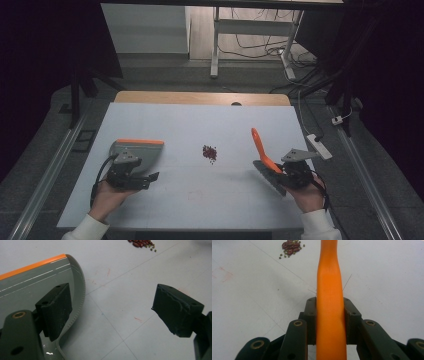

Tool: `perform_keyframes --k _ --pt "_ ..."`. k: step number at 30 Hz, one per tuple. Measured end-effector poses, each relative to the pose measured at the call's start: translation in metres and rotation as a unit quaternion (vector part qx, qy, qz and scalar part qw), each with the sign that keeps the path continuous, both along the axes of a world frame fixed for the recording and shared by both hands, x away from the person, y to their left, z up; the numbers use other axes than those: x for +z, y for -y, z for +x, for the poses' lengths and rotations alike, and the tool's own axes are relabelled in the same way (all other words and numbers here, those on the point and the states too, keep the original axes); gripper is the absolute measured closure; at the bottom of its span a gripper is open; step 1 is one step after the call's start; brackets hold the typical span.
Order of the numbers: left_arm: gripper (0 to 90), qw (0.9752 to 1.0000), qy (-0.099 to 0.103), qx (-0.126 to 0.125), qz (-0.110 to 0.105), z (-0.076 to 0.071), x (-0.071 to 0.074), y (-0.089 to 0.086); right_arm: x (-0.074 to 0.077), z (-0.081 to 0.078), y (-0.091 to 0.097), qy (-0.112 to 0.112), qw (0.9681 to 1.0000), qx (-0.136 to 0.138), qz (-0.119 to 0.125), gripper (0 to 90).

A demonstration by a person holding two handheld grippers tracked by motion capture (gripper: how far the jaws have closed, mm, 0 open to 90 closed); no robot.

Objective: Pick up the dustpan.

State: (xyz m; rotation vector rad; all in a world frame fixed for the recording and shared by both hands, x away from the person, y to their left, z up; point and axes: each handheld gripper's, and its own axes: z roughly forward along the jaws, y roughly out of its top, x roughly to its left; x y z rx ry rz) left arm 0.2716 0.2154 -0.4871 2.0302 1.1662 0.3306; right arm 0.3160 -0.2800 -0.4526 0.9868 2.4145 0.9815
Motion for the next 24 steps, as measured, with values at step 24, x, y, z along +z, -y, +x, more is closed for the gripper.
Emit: perform_keyframes --k 24 --pt "16.3 0.9997 -0.021 0.010 0.007 -0.0031 0.0061 0.0037 0.0014 -0.0001 0.0001 -0.001 0.9999 -0.009 0.008 70.3"
